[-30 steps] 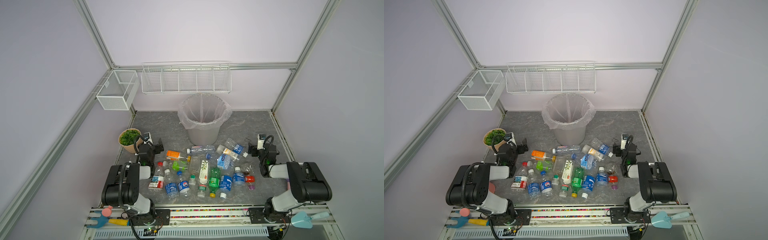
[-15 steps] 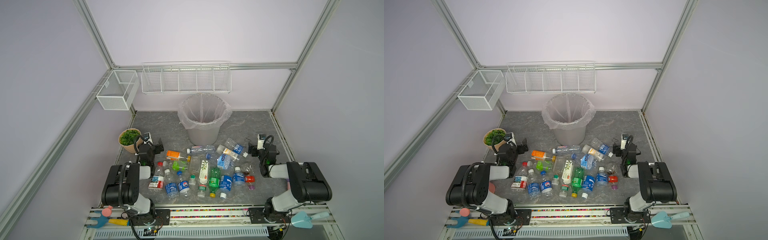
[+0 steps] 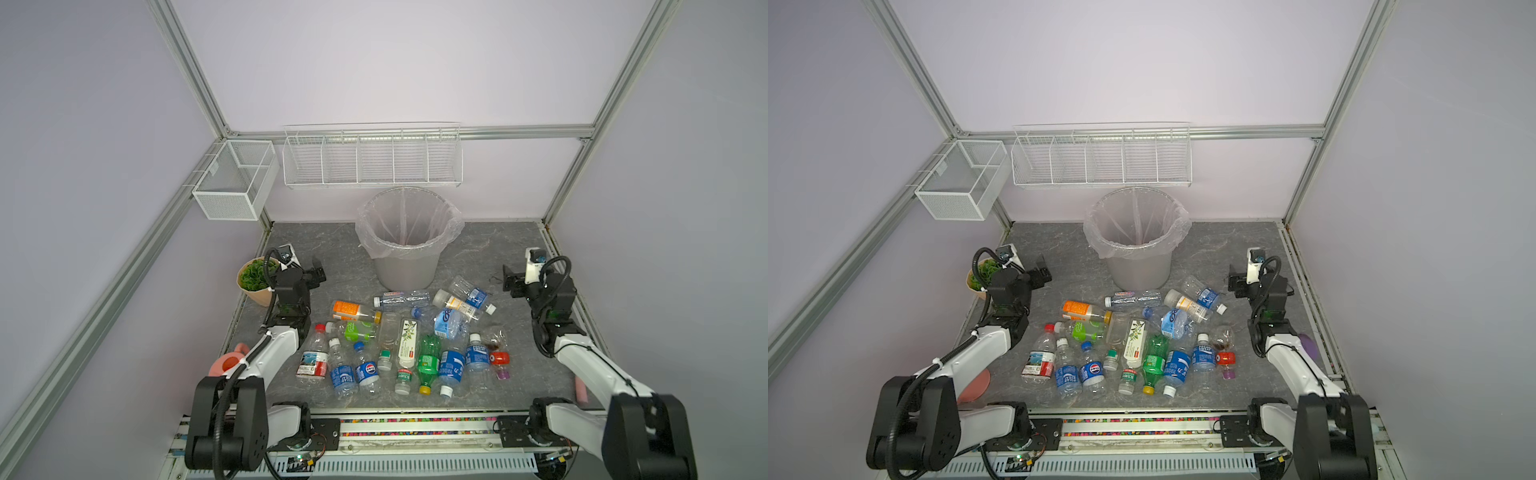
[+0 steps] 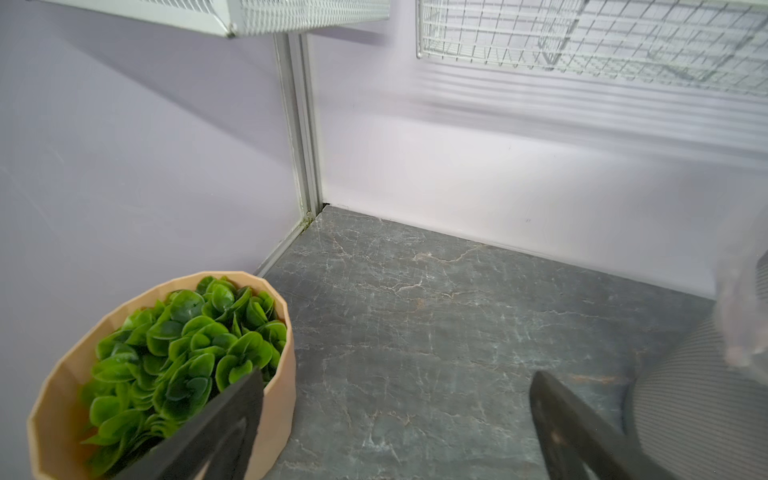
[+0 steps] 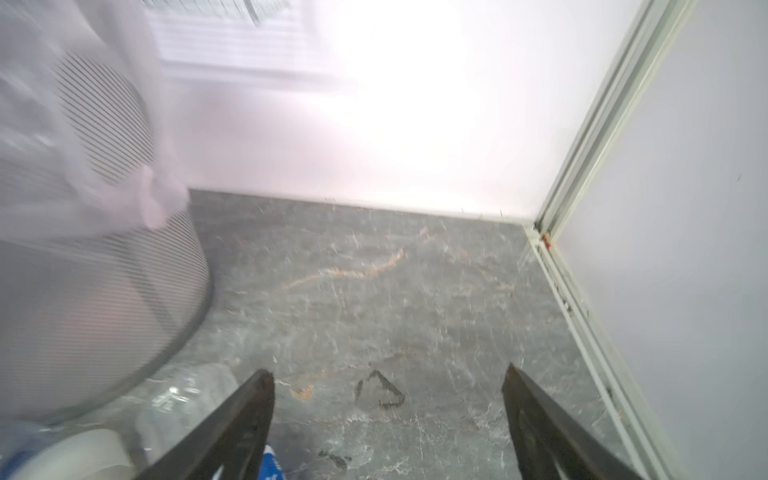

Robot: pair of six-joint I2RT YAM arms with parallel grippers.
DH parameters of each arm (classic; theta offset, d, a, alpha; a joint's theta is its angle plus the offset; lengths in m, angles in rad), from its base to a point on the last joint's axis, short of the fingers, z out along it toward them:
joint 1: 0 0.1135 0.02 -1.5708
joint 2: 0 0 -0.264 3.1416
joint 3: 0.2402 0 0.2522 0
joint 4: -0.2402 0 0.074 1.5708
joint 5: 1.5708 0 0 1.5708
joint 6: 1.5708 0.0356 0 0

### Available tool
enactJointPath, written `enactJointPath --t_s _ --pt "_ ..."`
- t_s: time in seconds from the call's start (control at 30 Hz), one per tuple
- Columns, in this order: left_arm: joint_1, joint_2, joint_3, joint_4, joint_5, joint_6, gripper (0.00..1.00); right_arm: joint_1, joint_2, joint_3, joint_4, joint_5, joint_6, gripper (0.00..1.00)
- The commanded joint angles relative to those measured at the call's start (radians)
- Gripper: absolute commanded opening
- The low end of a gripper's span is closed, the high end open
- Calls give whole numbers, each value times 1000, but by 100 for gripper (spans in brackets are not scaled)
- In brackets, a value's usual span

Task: Throw the plastic bottles in the bin
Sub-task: 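Raise both arms and move the right gripper over the bottle pile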

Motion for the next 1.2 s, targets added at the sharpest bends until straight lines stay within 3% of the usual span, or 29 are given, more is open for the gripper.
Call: enactJointPath --t_s 0.0,0.03,0.07,0.1,0.17,0.23,0.37,0.57,0.7,0.8,0.97,1.17 --pt "-38 -90 88 -304 -42 -127 99 13 -139 130 -313 27 114 88" --pt "-38 -116 105 -343 -26 -163 99 12 -156 188 -530 132 413 89" --pt "-31 -135 116 -368 4 -202 99 9 -153 255 -788 282 586 89" --pt "-18 -146 133 -393 83 -232 99 0 -141 290 -906 302 717 90" --pt "-11 -145 186 -462 214 -250 99 2 -109 346 -909 34 532 89" --pt "-28 -154 233 -519 303 -248 99 25 -62 413 -1035 -15 555 89" --pt "-117 -219 292 -630 293 -225 100 97 -39 479 -1141 -85 514 89" --pt "-217 -268 322 -760 352 -291 100 217 -47 520 -1217 -215 405 88" --pt "-227 -376 215 -663 441 -389 99 308 -83 502 -1220 -193 359 88" --pt "-227 -420 189 -631 486 -431 99 358 -13 543 -1280 -207 338 88" --pt "-226 -356 272 -793 517 -418 100 506 113 613 -1371 -88 292 90" --pt "-226 -385 206 -816 521 -427 99 582 255 645 -1404 -6 265 93"
